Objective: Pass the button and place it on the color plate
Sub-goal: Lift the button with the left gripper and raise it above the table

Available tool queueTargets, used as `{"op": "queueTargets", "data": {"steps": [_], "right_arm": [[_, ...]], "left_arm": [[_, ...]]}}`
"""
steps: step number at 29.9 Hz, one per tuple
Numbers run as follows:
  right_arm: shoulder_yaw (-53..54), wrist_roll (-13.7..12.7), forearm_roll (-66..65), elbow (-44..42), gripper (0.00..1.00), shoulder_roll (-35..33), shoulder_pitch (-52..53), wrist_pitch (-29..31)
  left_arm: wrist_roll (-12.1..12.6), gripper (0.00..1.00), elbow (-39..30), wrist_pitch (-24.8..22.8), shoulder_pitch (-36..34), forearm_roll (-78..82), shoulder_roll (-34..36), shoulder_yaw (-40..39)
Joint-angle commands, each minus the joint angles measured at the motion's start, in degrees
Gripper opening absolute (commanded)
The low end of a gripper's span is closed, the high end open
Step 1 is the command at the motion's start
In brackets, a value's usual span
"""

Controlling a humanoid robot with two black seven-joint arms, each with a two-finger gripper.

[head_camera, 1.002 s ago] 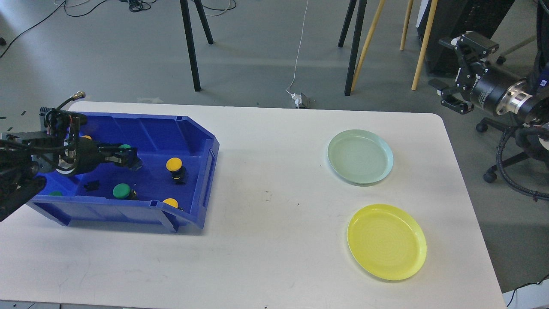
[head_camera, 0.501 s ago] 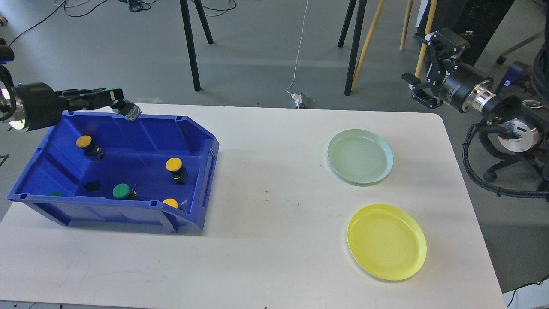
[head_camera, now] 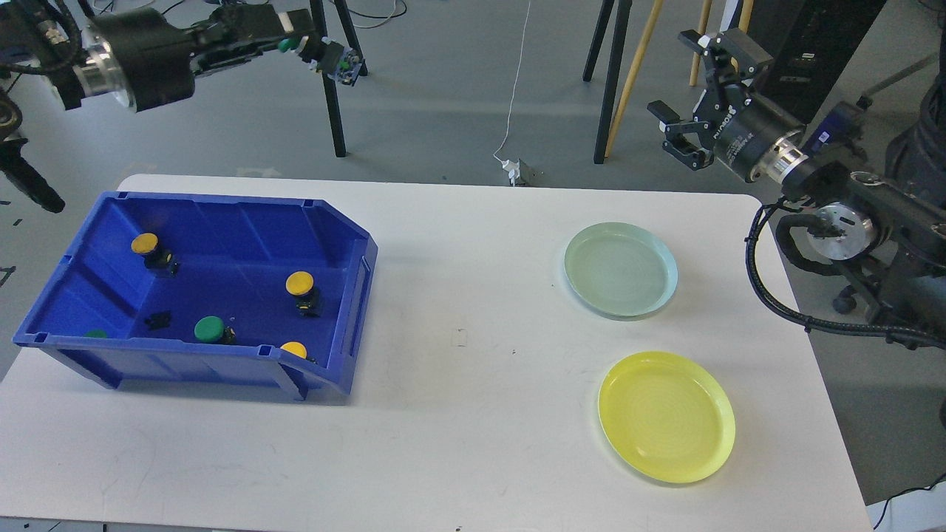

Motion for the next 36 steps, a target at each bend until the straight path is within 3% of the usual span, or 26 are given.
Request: {"op": "queueTargets", "data": {"steps": [1,4,9,13,21,24,36], "right_arm": [[-0.1,2.4,-0.2,3.0,0.99,0.6,0.1,0.3],[-0.2,2.9,-3.0,4.8,0.99,2.2,0.2,0.4],[-0.2,5.5,-15.9,5.2,0.99,4.3,1.5,0.1],[-0.4,5.7,-21.4,6.5,0.98,6.1,2.2,-0.4],[-0.3,5.7,-22.0,9.8,0.98,6.1,2.6,-0.7],[-0.2,5.7,-22.0,9.9,0.98,6.2,2.6,-0.8],[3.0,5.7,-21.7,9.8,0.98,8.2,3.0,-3.1]], "left_arm": [[0.7,0.34,2.1,0.0,-1.0,-2.9,-4.7,0.3],[2.3,0.35,5.2,0.0,-2.3,-3.2,-9.0,0.2],[2.5,0.35,11.0,0.0,-4.2,-3.2,-13.3,0.3],[2.5,0.35,12.2,0.0,-4.5,-3.3,-14.7,0.1],[1.5,0.35,12.1,0.0,-3.9,-8.6,-14.8,-0.5],[-0.2,0.35,11.9,0.0,-3.8,-11.9,-14.4,-0.9],[0.3,0.35,11.6,0.0,-3.8,-20.2,-14.3,0.4]]}}
